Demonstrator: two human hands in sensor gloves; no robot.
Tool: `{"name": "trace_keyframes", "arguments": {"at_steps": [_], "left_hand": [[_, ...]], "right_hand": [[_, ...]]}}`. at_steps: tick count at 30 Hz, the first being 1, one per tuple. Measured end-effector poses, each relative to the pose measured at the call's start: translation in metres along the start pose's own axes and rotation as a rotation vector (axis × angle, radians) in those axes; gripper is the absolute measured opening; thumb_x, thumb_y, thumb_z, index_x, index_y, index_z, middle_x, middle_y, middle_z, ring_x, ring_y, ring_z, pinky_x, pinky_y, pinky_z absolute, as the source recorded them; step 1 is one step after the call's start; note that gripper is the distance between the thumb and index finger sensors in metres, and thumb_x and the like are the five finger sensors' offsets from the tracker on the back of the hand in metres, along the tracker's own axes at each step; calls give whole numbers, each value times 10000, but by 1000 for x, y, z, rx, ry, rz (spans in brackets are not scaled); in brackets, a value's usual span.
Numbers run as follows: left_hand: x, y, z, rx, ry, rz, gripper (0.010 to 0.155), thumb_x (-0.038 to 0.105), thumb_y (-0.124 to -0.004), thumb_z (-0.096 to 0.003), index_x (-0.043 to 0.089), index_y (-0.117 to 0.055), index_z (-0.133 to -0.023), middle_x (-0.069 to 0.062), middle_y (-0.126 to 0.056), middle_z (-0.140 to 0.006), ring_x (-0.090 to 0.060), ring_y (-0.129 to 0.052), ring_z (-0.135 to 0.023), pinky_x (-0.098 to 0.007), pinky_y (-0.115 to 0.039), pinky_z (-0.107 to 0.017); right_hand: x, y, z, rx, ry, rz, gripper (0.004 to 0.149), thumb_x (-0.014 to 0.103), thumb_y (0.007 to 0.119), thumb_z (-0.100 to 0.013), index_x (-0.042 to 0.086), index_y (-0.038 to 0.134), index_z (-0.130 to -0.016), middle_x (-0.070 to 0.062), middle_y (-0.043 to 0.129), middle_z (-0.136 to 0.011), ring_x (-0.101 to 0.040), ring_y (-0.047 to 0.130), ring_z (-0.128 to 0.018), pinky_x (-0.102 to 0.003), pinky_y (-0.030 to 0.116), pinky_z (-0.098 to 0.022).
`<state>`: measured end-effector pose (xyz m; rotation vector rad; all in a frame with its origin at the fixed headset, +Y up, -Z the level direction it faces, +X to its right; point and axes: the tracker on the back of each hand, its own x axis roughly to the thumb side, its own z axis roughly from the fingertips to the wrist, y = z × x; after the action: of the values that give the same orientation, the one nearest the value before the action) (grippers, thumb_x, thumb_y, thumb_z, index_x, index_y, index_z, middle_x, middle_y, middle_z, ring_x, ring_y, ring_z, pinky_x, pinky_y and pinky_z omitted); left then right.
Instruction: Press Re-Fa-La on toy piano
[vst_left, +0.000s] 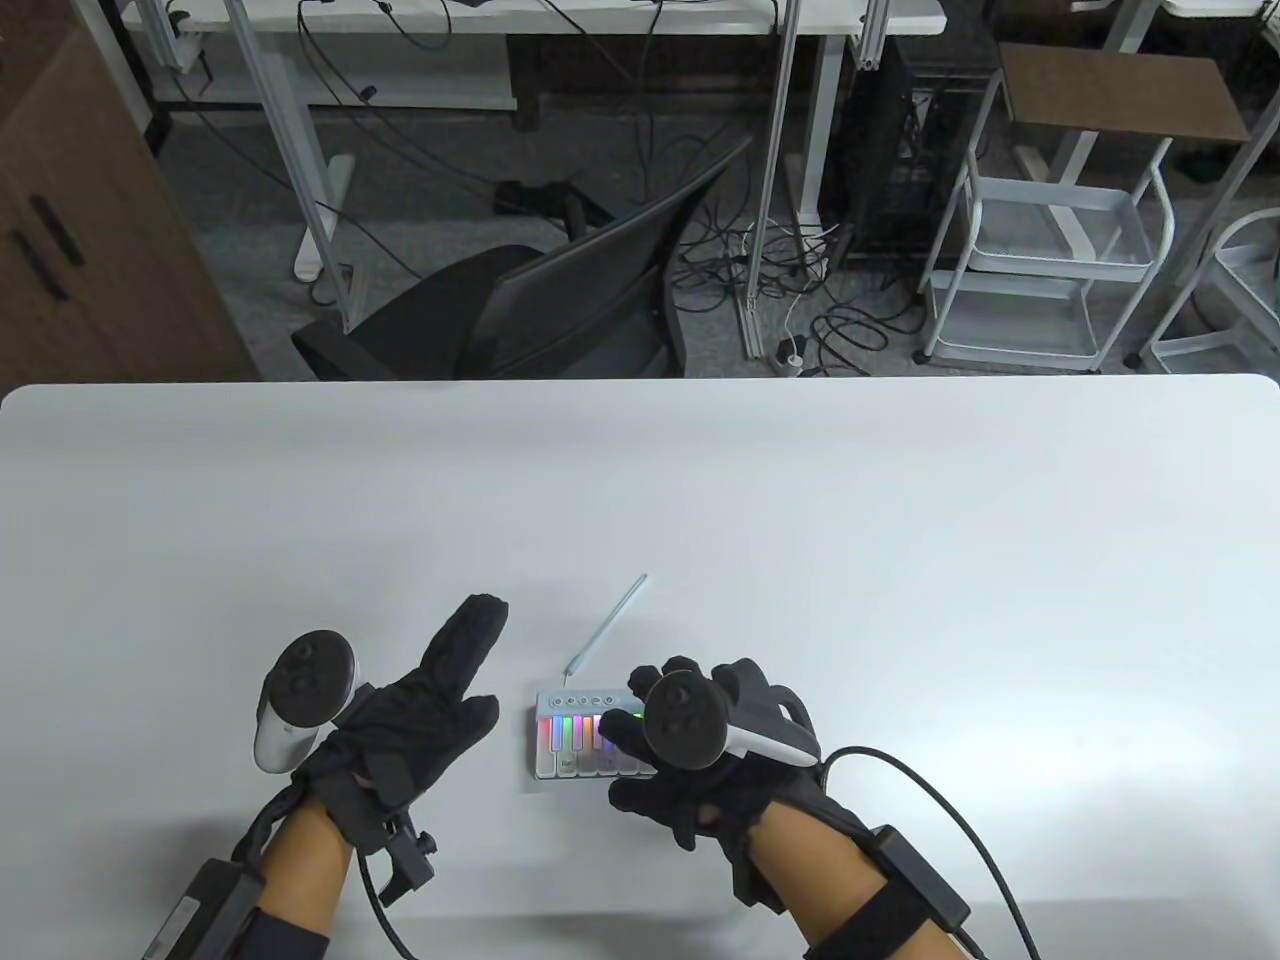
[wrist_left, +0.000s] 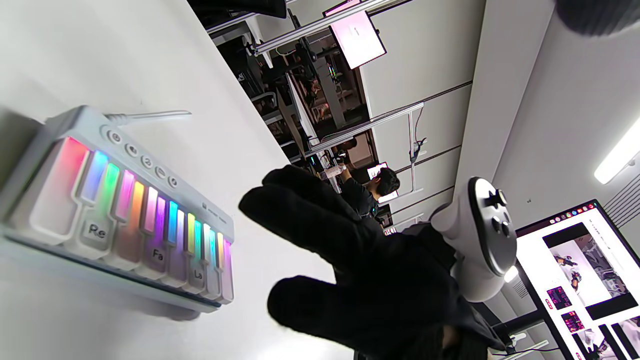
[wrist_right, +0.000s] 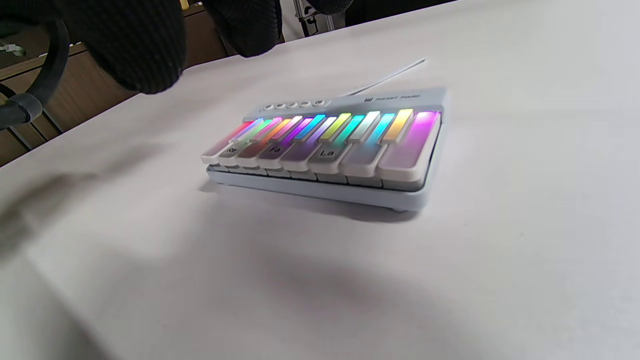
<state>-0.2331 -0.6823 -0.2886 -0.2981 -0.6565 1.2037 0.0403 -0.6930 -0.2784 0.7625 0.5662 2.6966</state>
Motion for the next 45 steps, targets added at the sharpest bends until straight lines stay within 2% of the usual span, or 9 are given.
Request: {"name": "trace_keyframes", "arguments": {"at_steps": [14, 25, 45], "left_hand": [[0, 0, 0, -3, -3, 0, 908, 793, -638, -485, 348, -198, -1143, -38, -38, -1178, -400, 15, -1103, -707, -95, -637], [0, 0, 0, -4, 0, 0, 905, 790, -639, -486, 348, -201, -1143, -39, -40, -1179, -401, 9, -1104, -707, -96, -637], [0, 0, 0, -4, 3, 0, 904, 790, -637, -488, 348, -200, -1144, -39, -42, -1178, -402, 8, -1103, -707, -97, -637]], "right_hand": [[-20, -4, 14, -29, 40, -63, 674, 559, 857, -483, 289, 610, -1049, -88, 346, -1146, -458, 301, -1088, -686, 222, -692], [-25, 12, 9, 47, 80, -39, 657, 543, 860, -488, 270, 633, -1041, -91, 354, -1145, -460, 305, -1087, -686, 222, -692], [-24, 28, 1, 112, 93, -1, 625, 534, 864, -490, 270, 672, -1024, -92, 370, -1143, -458, 313, -1088, -687, 225, -692]]}}
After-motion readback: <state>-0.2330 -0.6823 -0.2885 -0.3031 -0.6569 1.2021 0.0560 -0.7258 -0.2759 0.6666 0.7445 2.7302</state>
